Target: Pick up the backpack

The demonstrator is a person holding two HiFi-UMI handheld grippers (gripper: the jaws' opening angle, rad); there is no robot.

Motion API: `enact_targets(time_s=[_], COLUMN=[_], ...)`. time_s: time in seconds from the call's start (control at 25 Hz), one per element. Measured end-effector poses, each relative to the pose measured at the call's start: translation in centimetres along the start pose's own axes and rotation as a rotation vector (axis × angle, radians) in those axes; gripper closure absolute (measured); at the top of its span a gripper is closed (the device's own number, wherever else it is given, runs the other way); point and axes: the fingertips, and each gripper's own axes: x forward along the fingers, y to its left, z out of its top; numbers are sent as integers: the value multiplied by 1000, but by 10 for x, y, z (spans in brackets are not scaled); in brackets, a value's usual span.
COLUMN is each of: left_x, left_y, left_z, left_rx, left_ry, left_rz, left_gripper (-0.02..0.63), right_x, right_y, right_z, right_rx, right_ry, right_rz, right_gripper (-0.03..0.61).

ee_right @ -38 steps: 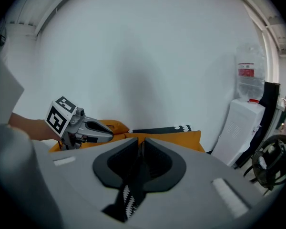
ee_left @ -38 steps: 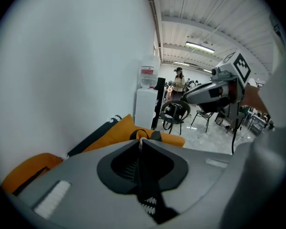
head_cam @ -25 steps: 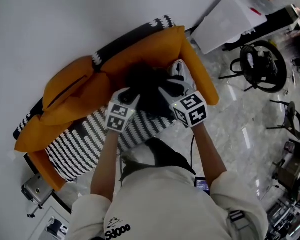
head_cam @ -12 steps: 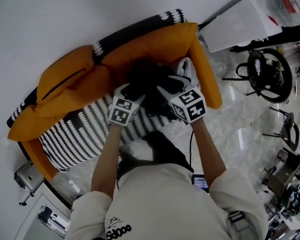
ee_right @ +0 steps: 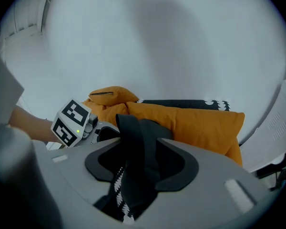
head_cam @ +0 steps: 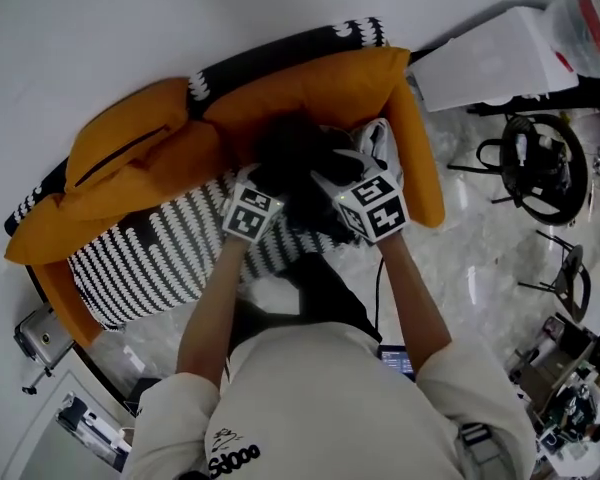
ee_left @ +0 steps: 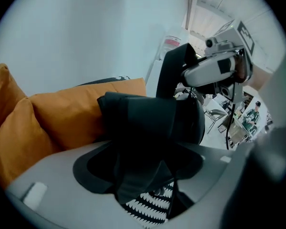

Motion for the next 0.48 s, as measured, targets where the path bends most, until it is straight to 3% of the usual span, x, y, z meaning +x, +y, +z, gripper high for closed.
enact_targets(time_s=[0.12,0.24,0.48], left_x=[2,1,-5], left_y=[1,0,-1], left_z=[-3,-4,-5], left_rx=[-31,-26,-68], left_ry=[-10,-11,-52], left_rz=[12,34,78], left_gripper=[317,348,427], right_x=[3,4,-3], right_y=[3,8,17], right_z=[-1,-1,-7], right_rx=[-2,1,-37], right_ry=[-5,-20,-21], right_rz=[14,27,44], right_gripper=[408,480,488])
